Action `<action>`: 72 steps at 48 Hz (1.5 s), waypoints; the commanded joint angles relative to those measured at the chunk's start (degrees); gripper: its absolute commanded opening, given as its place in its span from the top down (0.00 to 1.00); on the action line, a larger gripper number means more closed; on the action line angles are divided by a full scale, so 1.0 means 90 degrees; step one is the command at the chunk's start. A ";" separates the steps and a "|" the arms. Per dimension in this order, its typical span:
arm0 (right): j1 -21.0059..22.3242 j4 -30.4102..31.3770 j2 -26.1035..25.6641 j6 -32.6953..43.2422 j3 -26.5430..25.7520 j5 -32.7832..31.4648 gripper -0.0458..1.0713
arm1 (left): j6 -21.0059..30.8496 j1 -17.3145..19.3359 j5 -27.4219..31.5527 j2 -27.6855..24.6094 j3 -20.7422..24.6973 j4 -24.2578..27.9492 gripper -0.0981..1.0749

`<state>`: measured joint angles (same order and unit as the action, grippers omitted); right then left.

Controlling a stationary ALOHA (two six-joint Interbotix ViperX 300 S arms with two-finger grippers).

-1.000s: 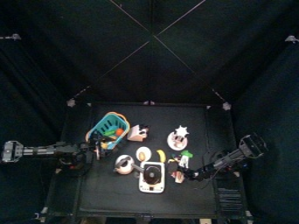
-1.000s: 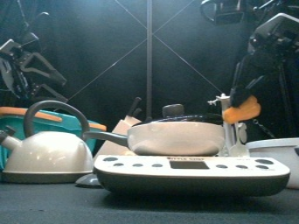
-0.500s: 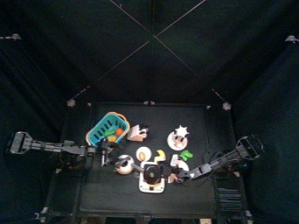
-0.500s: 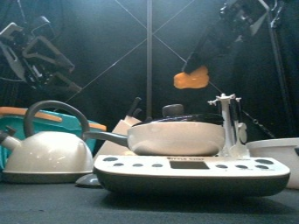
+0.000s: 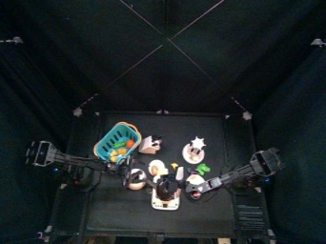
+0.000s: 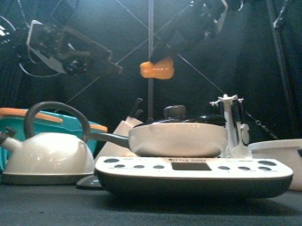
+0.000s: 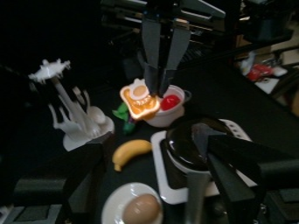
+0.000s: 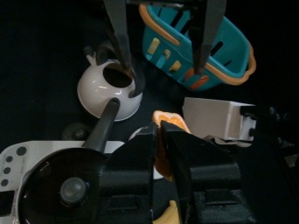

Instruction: Hand over squash half to other hand

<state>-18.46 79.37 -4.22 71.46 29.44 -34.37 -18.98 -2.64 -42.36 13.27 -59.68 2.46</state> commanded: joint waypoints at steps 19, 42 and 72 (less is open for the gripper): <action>0.0039 0.0078 -0.0098 0.0029 -0.0156 0.0039 0.50 | -0.2461 -0.0850 -0.0557 -0.1143 0.0967 -0.2021 0.04; 0.0107 0.0059 -0.0107 0.0039 -0.0176 0.0039 0.50 | -0.2744 -0.1025 -0.1299 -0.1816 0.1240 -0.2363 0.06; 0.0127 0.0000 -0.0098 0.0049 -0.0156 0.0039 0.50 | -0.3350 -0.1025 -0.1377 -0.1816 0.1260 -0.2842 0.30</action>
<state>-17.75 79.45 -4.22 71.81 29.44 -34.01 -49.04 -11.69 -54.23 -3.43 -49.57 -23.20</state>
